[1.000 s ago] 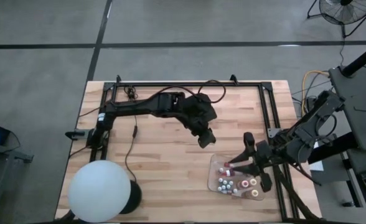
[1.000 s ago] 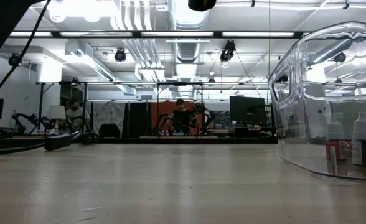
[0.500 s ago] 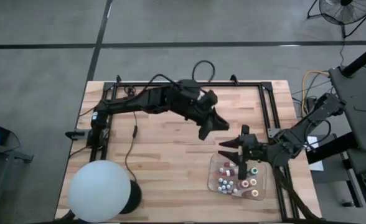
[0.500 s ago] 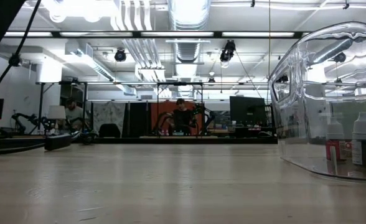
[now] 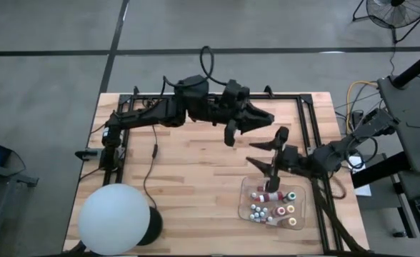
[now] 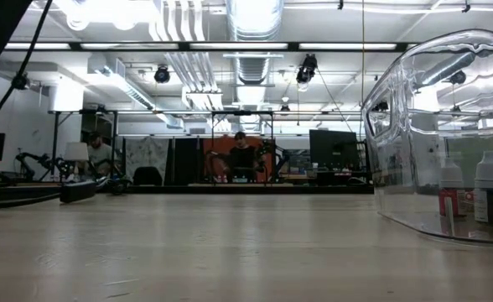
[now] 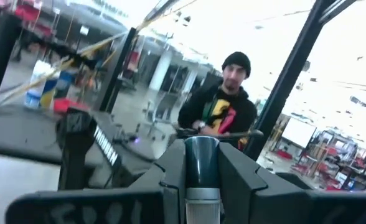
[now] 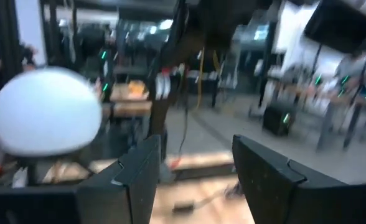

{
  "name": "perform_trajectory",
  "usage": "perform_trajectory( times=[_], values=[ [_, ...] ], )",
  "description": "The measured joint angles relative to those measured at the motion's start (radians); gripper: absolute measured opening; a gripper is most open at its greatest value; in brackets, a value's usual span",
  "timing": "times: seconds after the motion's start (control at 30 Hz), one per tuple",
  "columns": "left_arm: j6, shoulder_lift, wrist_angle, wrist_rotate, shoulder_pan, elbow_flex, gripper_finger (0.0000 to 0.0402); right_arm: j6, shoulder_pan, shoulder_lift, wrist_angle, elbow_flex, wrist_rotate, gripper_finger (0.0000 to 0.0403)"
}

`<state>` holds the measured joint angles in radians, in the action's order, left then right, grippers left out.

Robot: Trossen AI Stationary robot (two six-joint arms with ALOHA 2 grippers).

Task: Pick & Place food coloring
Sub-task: Put the black food color into the transparent bin

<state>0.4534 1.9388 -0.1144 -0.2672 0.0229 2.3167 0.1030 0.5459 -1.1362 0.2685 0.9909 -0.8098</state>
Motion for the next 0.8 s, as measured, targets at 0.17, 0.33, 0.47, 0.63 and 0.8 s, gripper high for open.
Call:
perform_trajectory(
  times=[0.17, 0.33, 0.47, 0.63, 0.8],
  values=[
    [-0.007, 0.0, 0.081, -0.031, 0.001, -0.002, 0.0044, 0.182, -0.021, 0.0, 0.218, 0.0, 0.0, 0.0182],
    [-0.005, -0.005, 0.199, -0.064, -0.005, -0.016, 0.0044, 0.261, -0.053, 0.001, 0.357, 0.0, 0.001, 0.0175],
    [-0.047, -0.007, 0.307, -0.066, -0.009, -0.038, 0.0044, 0.266, -0.097, -0.001, 0.421, 0.0, 0.045, 0.0171],
    [-0.079, -0.008, 0.388, -0.073, -0.006, -0.052, 0.0044, 0.227, -0.17, -0.006, 0.467, 0.031, 0.121, 0.0171],
    [-0.147, -0.008, 0.395, -0.056, -0.004, -0.052, 0.0044, 0.218, -0.205, -0.028, 0.459, 0.092, 0.226, 0.0166]
  ],
)
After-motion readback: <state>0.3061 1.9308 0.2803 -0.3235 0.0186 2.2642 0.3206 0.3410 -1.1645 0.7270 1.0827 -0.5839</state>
